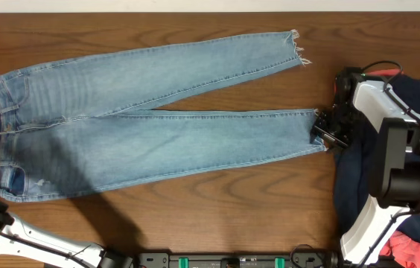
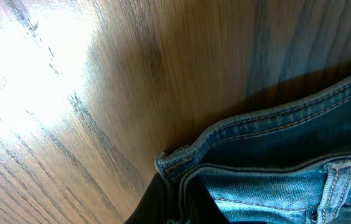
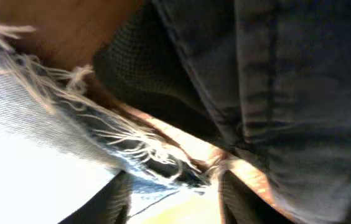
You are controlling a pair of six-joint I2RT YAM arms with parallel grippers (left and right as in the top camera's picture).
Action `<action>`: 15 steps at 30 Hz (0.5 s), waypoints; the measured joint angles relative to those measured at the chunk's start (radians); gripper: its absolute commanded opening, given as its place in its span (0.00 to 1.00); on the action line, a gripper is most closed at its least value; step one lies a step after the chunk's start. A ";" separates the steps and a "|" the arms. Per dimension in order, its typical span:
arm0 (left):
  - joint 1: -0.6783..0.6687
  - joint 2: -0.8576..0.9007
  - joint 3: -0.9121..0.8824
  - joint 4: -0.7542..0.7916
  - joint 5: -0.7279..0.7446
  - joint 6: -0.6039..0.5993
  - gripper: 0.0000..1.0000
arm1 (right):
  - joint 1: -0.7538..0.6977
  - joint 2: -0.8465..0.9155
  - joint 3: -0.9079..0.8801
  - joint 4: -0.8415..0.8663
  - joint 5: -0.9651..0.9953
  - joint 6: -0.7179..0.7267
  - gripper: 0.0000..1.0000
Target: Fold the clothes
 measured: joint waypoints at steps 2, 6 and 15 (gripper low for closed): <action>0.000 0.000 0.000 0.000 0.000 0.000 0.06 | 0.003 -0.007 -0.008 0.019 -0.015 -0.003 0.08; 0.000 -0.005 -0.002 -0.001 0.004 0.001 0.06 | 0.003 -0.008 -0.011 0.031 -0.046 -0.018 0.01; 0.000 -0.140 -0.018 -0.073 0.008 -0.010 0.06 | -0.008 -0.120 -0.015 0.029 -0.061 -0.106 0.01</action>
